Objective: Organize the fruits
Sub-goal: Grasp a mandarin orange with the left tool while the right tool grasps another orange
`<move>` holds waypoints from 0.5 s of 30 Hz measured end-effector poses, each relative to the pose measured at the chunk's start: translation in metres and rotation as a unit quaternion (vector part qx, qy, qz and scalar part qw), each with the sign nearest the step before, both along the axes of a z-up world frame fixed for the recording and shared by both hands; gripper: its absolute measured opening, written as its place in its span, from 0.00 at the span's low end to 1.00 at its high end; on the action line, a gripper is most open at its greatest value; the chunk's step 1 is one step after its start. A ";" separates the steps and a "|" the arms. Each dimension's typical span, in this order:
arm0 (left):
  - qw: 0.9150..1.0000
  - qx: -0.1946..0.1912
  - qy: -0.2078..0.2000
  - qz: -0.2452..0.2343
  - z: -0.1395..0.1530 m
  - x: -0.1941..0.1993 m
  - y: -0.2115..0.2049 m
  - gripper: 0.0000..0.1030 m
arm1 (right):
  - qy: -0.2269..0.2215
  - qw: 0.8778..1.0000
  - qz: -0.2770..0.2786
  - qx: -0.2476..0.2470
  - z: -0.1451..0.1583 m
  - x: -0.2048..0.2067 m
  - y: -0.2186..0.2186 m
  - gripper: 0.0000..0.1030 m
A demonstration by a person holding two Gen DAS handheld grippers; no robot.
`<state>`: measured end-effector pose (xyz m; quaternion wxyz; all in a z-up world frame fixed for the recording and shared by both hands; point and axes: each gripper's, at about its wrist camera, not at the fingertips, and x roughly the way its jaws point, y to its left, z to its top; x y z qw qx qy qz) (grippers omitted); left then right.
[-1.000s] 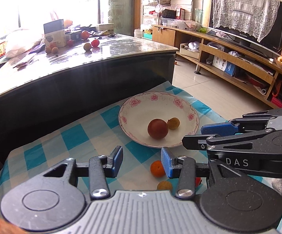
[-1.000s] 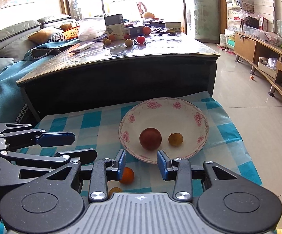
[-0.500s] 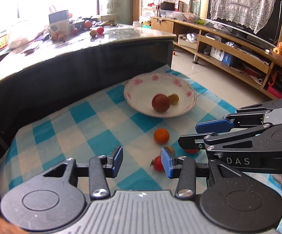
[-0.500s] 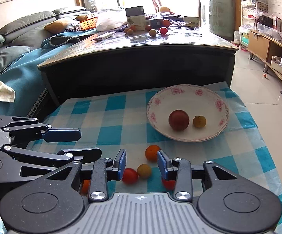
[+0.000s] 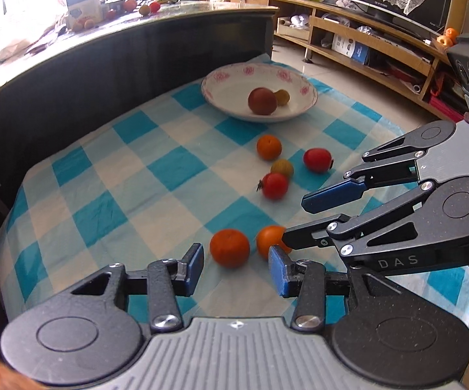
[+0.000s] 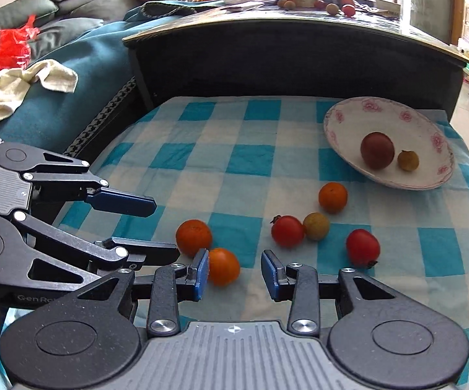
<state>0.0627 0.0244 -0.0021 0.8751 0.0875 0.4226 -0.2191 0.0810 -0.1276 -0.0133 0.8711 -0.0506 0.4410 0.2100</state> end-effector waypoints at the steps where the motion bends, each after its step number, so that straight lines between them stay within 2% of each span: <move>1: 1.000 0.002 0.006 0.000 -0.002 0.001 0.002 0.50 | 0.004 1.000 0.006 0.000 -0.002 0.001 0.002 0.31; 12: 1.000 0.009 0.021 -0.010 -0.013 0.008 0.005 0.51 | 0.031 0.999 0.026 -0.007 -0.023 0.014 0.009 0.31; 15: 1.000 0.011 0.025 -0.008 -0.016 0.010 0.006 0.51 | 0.033 0.999 0.030 -0.009 -0.025 0.017 0.012 0.27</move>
